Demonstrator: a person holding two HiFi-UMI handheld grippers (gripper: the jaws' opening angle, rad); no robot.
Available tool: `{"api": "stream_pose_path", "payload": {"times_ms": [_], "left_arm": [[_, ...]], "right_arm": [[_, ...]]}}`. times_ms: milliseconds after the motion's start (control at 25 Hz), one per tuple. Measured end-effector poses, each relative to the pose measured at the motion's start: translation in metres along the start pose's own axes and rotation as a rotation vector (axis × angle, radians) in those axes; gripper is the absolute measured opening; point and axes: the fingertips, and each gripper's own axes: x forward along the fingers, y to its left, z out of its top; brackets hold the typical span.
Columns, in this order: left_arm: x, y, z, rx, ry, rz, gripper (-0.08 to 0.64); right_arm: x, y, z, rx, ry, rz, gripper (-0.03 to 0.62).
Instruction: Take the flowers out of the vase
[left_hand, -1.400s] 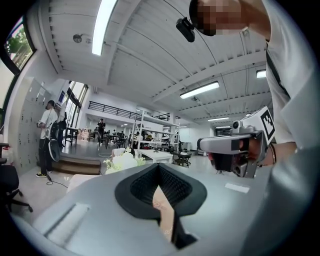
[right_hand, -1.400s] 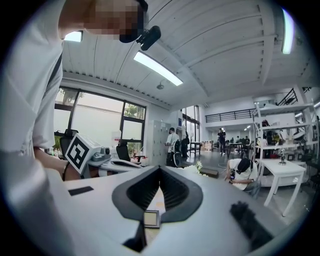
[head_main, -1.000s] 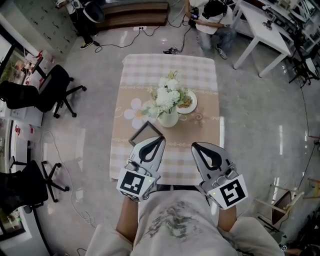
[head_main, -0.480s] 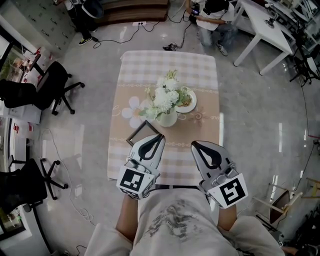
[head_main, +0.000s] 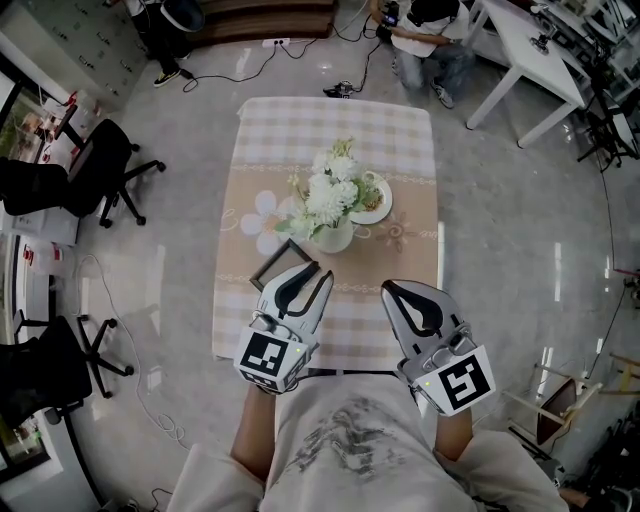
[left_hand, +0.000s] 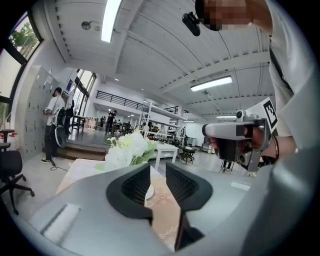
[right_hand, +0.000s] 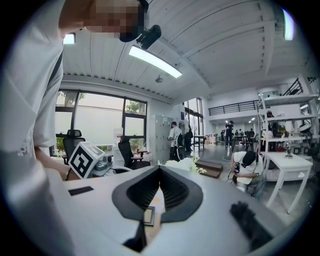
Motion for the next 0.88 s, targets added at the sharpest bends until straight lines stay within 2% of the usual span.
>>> {"api": "stream_pose_path", "payload": {"times_ms": [560,880], "left_arm": [[0.015,0.03,-0.025,-0.074,0.021,0.095,0.217],[0.026,0.037,-0.032,-0.089,0.014,0.113,0.283]], "right_arm": [[0.013,-0.005,-0.006,0.009,0.017,0.007,0.015],[0.015,-0.006,-0.009,0.014,0.024,0.009,0.015]]}}
